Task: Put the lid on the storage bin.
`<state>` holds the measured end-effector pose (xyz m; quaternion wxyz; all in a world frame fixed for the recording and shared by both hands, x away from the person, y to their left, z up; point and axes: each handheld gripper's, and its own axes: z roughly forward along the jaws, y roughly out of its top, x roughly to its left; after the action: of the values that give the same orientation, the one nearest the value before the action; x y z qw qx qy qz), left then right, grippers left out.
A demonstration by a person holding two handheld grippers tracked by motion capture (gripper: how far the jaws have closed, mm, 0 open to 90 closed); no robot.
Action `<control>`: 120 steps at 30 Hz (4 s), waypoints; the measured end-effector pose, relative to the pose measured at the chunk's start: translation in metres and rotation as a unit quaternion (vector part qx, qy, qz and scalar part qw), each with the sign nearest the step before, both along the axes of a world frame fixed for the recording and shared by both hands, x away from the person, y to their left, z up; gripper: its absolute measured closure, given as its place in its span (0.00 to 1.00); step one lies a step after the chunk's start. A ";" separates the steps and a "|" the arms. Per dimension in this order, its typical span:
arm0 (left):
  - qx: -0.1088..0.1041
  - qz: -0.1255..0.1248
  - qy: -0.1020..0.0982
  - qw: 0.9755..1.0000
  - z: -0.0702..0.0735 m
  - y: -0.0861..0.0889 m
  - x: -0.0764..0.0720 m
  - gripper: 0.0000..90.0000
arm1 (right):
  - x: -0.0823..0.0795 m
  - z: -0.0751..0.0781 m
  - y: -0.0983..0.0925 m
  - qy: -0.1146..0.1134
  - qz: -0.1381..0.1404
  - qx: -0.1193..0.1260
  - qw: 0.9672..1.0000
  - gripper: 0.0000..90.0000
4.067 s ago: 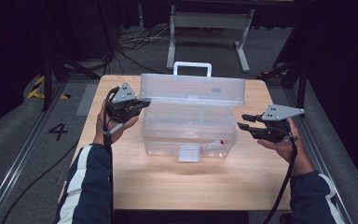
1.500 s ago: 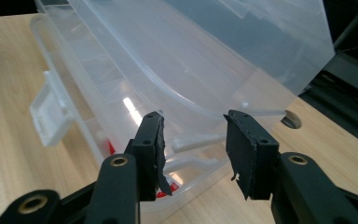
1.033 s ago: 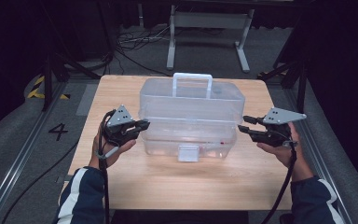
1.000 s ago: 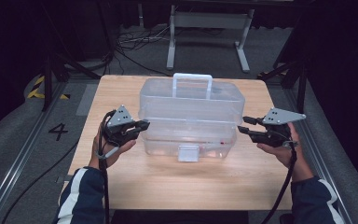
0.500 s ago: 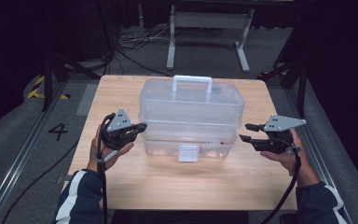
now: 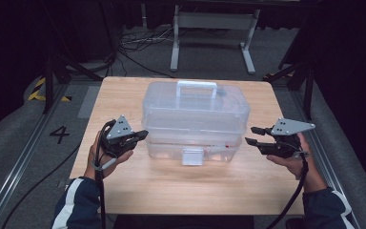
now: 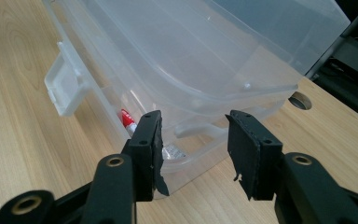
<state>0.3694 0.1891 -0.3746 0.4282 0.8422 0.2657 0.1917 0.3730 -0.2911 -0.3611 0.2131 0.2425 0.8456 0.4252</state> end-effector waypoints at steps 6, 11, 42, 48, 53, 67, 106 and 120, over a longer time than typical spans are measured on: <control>0.012 0.000 0.004 1.000 -0.004 0.000 -0.003 1.00 | -0.003 -0.002 0.000 0.001 0.004 0.000 1.000 0.62; 0.018 0.001 0.005 1.000 -0.006 0.003 -0.005 1.00 | -0.004 -0.002 0.000 0.001 0.005 0.000 1.000 0.62; 0.058 0.006 -0.003 0.998 -0.027 0.000 -0.005 0.86 | -0.001 -0.023 0.014 0.015 0.002 -0.044 0.999 0.63; 0.075 0.001 0.002 0.997 -0.031 0.002 -0.010 0.80 | -0.004 -0.025 0.009 0.014 0.001 -0.063 0.998 0.60; 0.090 -0.001 0.006 0.996 -0.037 0.006 -0.014 0.74 | -0.008 -0.026 0.003 0.012 -0.004 -0.075 0.997 0.59; 0.147 0.025 0.028 0.988 -0.062 0.029 -0.023 0.59 | -0.017 -0.042 -0.010 0.020 -0.014 -0.126 0.992 0.53; 0.038 0.105 0.124 0.986 -0.118 0.088 -0.040 0.16 | -0.038 -0.130 -0.110 0.115 -0.156 0.003 0.981 0.26; 0.038 0.104 0.124 0.986 -0.118 0.088 -0.040 0.16 | -0.037 -0.131 -0.107 0.115 -0.166 0.001 0.979 0.23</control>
<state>0.3296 0.2771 -0.4927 0.3374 0.8427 0.3957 0.1393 0.3365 -0.3980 -0.4916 0.1815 0.4268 0.8121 0.3541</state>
